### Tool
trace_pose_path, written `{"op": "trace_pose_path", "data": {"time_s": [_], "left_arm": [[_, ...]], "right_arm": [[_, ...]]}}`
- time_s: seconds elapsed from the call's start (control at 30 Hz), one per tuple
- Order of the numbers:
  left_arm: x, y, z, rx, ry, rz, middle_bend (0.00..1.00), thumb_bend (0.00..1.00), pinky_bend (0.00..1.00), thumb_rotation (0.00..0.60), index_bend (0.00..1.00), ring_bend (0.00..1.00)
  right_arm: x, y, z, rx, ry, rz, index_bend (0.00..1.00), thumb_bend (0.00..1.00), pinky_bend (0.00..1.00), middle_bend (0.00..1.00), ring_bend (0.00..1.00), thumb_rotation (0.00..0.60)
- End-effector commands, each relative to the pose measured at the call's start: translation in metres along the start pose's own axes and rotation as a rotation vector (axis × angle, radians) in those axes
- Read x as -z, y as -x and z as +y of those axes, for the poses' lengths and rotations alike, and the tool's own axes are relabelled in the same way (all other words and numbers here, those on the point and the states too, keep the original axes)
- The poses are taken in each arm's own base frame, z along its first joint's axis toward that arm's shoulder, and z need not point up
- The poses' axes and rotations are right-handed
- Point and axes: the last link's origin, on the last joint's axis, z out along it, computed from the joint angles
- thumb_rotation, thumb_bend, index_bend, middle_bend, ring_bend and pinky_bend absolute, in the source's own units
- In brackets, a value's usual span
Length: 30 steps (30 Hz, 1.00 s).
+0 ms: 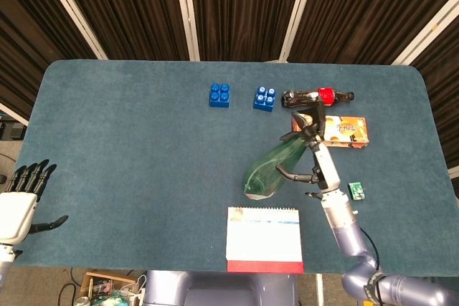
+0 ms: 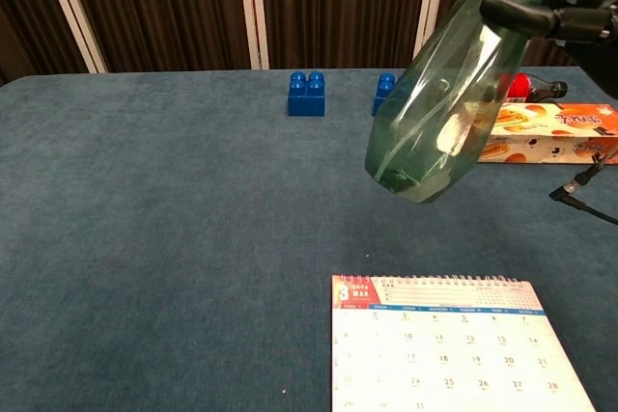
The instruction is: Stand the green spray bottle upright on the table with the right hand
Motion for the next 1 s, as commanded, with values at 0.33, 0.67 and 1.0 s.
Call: {"op": "trace_pose_path", "data": {"time_s": [0.33, 0.67, 1.0], "left_arm": [[0.001, 0.000, -0.002, 0.000, -0.003, 0.002, 0.00, 0.06, 0.03, 0.600, 0.00, 0.00], [0.002, 0.000, -0.003, 0.000, -0.004, 0.000, 0.00, 0.06, 0.03, 0.600, 0.00, 0.00], [0.002, 0.001, -0.002, -0.001, 0.000, -0.006, 0.00, 0.06, 0.03, 0.600, 0.00, 0.00]], "right_arm": [[0.017, 0.012, 0.031, 0.131, -0.184, 0.166, 0.90, 0.50, 0.00, 0.06, 0.00, 0.600], [0.029, 0.026, 0.049, 0.316, -0.257, 0.113, 0.90, 0.50, 0.00, 0.06, 0.00, 0.600], [0.036, 0.035, 0.064, 0.426, -0.272, 0.041, 0.89, 0.49, 0.00, 0.06, 0.00, 0.600]]}}
